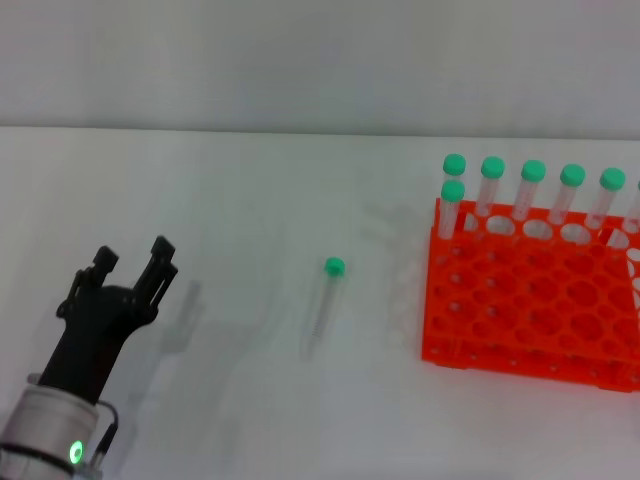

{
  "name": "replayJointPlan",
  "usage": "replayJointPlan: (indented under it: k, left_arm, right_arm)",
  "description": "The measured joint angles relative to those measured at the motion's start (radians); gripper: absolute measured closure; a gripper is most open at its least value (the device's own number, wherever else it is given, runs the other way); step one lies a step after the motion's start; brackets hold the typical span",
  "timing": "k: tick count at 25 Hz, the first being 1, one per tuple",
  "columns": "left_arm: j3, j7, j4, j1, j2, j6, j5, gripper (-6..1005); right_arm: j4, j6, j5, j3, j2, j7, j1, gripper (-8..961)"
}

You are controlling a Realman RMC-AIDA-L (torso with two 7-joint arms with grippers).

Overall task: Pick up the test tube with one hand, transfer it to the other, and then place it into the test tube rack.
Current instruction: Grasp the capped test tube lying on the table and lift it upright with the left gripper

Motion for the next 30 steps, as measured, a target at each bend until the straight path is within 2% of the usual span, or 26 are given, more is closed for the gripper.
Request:
replayJointPlan:
  k: [3, 9, 11, 15, 18, 22, 27, 30]
  left_arm:
    - [0.004, -0.182, -0.046, -0.061, 0.014, -0.008, 0.022, 157]
    - [0.008, -0.71, -0.354, -0.235, 0.026, 0.071, 0.231, 162]
    - [0.01, -0.907, -0.483, -0.307, 0.037, 0.131, 0.336, 163]
    - [0.065, -1.119, -0.643, -0.403, 0.064, 0.263, 0.444, 205]
    - [0.118, -1.223, -0.743, -0.469, 0.072, 0.36, 0.503, 266]
    - [0.121, -1.329, -0.913, -0.592, 0.065, 0.433, 0.7, 266]
    - [0.121, -1.46, -1.11, -0.737, 0.033, 0.338, 0.973, 266]
    - [0.122, -1.536, -1.147, -0.823, 0.022, 0.282, 1.117, 267]
  right_arm:
    - [0.0, -0.001, 0.003, 0.002, 0.0, 0.0, 0.0, 78]
    - [0.0, -0.004, 0.003, 0.003, -0.001, 0.001, 0.003, 78]
    - [0.0, -0.004, 0.002, 0.003, 0.0, 0.001, 0.006, 78]
    - [0.0, -0.003, 0.001, 0.003, -0.001, 0.001, 0.011, 78]
    - [0.0, -0.004, 0.001, 0.003, -0.002, 0.002, 0.014, 79]
    - [0.0, -0.006, 0.001, 0.003, -0.003, 0.002, 0.018, 79]
    - [0.0, -0.006, 0.001, 0.003, -0.003, 0.001, 0.025, 79]
    - [0.0, -0.006, 0.0, 0.003, -0.003, 0.001, 0.026, 79]
